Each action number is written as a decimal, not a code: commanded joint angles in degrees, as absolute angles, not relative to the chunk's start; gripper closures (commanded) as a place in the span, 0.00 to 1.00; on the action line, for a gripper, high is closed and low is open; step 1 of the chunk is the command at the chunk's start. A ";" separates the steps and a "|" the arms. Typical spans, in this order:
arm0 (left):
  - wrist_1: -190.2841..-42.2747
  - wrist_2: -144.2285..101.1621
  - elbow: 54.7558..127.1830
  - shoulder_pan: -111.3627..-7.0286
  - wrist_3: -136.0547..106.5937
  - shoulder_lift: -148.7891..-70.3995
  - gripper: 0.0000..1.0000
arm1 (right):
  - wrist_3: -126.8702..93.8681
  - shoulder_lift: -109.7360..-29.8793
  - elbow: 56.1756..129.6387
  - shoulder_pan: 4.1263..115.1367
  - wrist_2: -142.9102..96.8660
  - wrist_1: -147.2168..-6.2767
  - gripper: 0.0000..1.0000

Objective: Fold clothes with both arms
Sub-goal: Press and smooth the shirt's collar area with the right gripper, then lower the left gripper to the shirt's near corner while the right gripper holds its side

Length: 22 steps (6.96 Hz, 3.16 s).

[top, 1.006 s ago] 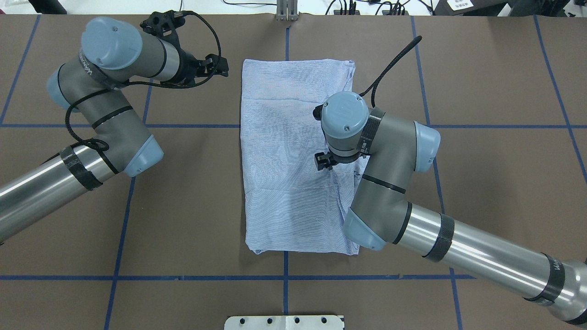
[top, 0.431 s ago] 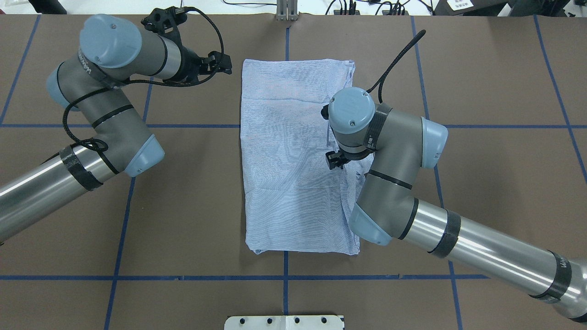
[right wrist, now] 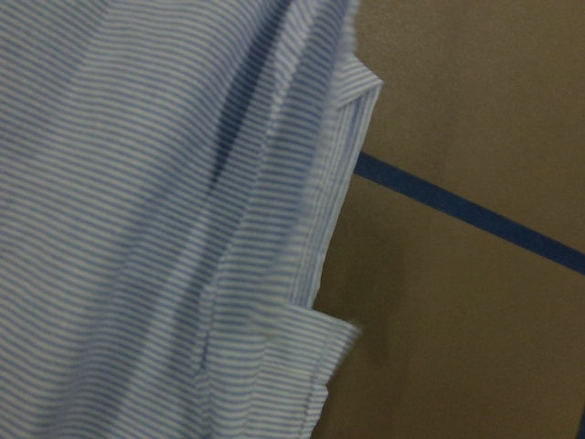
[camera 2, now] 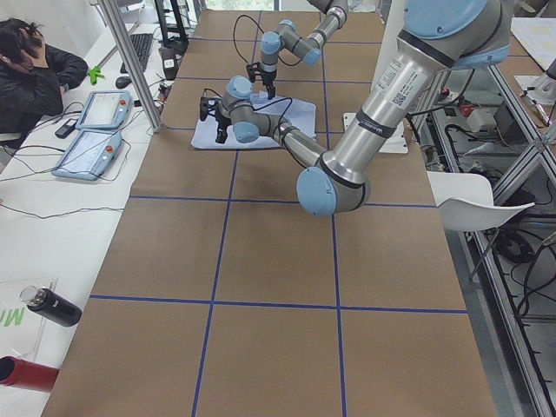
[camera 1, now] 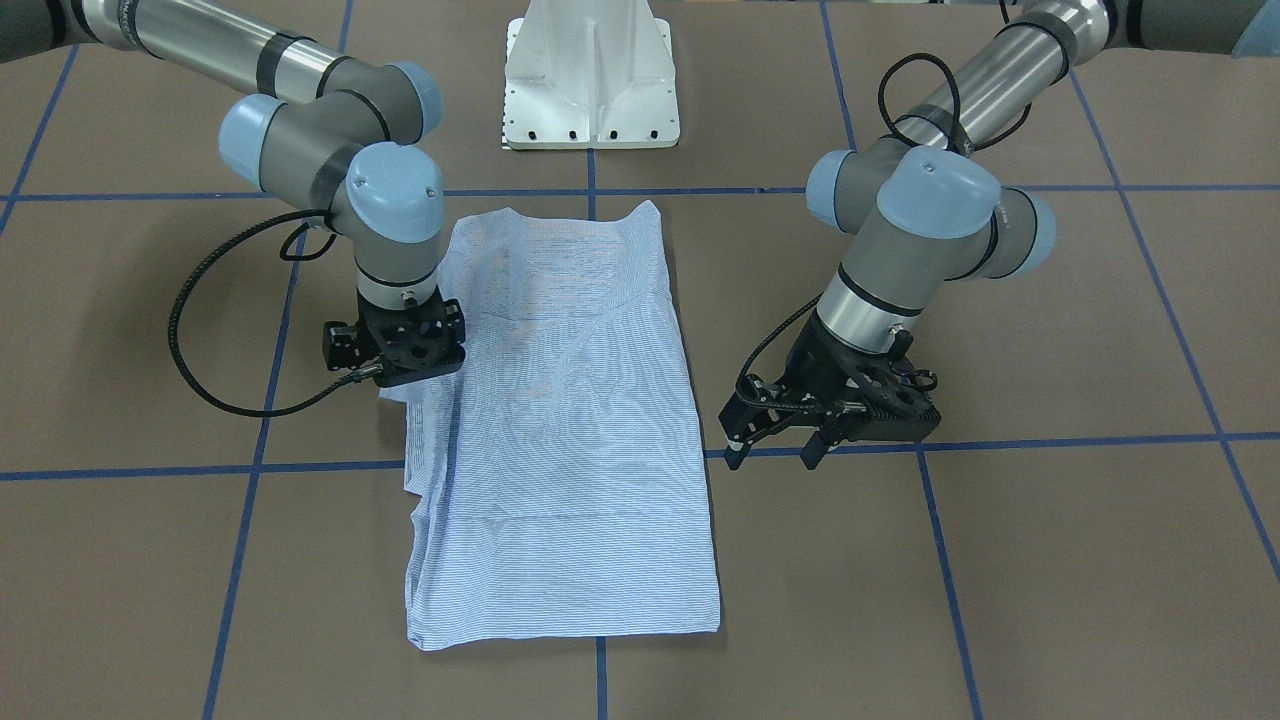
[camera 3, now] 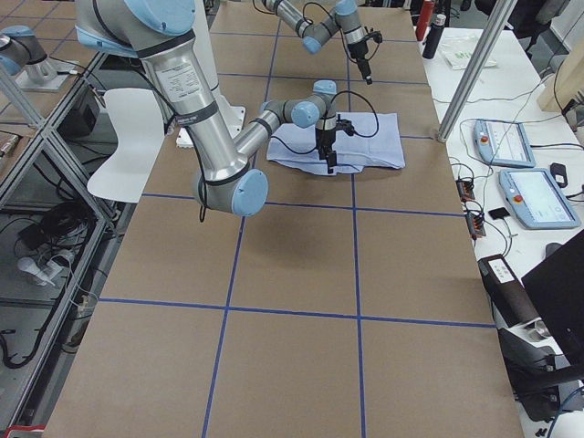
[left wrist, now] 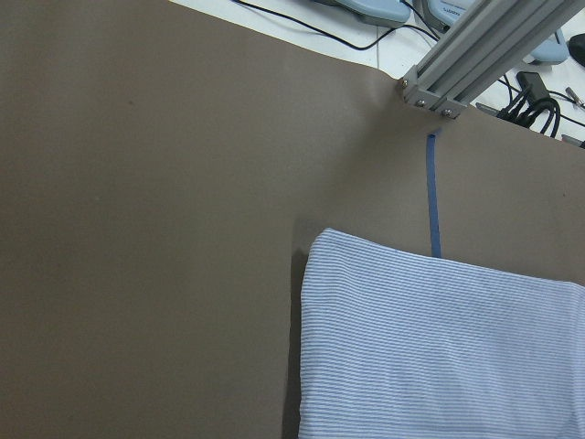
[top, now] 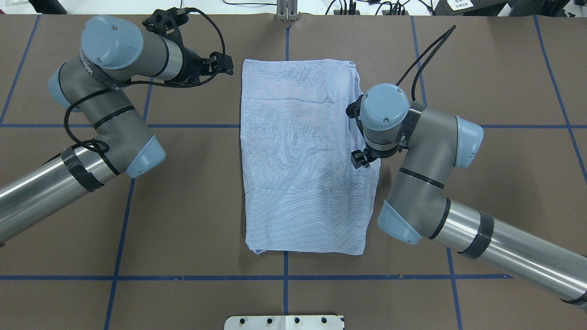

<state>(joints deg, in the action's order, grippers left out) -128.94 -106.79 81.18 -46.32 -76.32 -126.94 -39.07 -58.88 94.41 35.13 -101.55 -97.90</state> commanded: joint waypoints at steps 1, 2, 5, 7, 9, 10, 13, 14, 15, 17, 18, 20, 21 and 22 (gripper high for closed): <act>-128.94 -106.79 81.65 -46.06 -77.95 -127.00 0.00 | -35.53 -62.66 97.20 36.64 -101.60 -97.91 0.00; -128.94 -106.79 82.09 -45.79 -78.31 -127.00 0.00 | -35.33 -62.40 97.47 37.00 -101.69 -97.91 0.00; -128.50 -111.87 87.95 -41.51 -86.94 -123.59 0.00 | -36.47 -63.19 105.26 38.14 -109.57 -97.82 0.00; -127.71 -110.23 97.42 -34.32 -92.96 -117.98 0.00 | -38.92 -64.59 109.41 39.37 -114.24 -97.74 0.00; -119.32 -100.71 106.13 -24.14 -97.71 -114.97 0.01 | -42.79 -65.13 111.87 39.37 -116.53 -97.29 0.00; -115.61 -95.15 106.43 -19.30 -99.13 -115.40 0.07 | -43.67 -65.13 111.88 39.29 -116.98 -97.29 0.00; -106.91 -91.77 106.35 -16.44 -99.40 -117.67 0.18 | -45.09 -65.13 111.80 39.29 -118.48 -97.12 0.00; -102.70 -91.41 106.52 -16.44 -99.40 -119.86 0.27 | -45.17 -65.13 111.80 39.29 -118.56 -97.12 0.00; -101.61 -91.32 106.52 -16.44 -99.32 -120.49 0.41 | -45.18 -65.13 111.71 39.29 -118.56 -97.12 0.00; -101.51 -89.66 105.82 -16.44 -98.79 -120.15 0.50 | -45.18 -65.13 111.62 39.29 -118.56 -97.12 0.00; -101.25 -89.56 105.82 -16.44 -98.70 -120.06 0.49 | -45.18 -65.13 111.62 39.29 -118.56 -97.12 0.00; -98.20 -89.47 106.00 -16.96 -98.61 -120.15 0.34 | -45.18 -65.13 111.53 39.20 -118.56 -97.12 0.00; -97.22 -89.21 105.91 -16.96 -98.44 -120.06 0.31 | -45.18 -65.13 111.45 39.20 -118.56 -97.12 0.00; -97.21 -89.30 106.00 -16.79 -98.44 -120.06 0.25 | -45.18 -65.13 111.45 39.20 -118.56 -97.12 0.00</act>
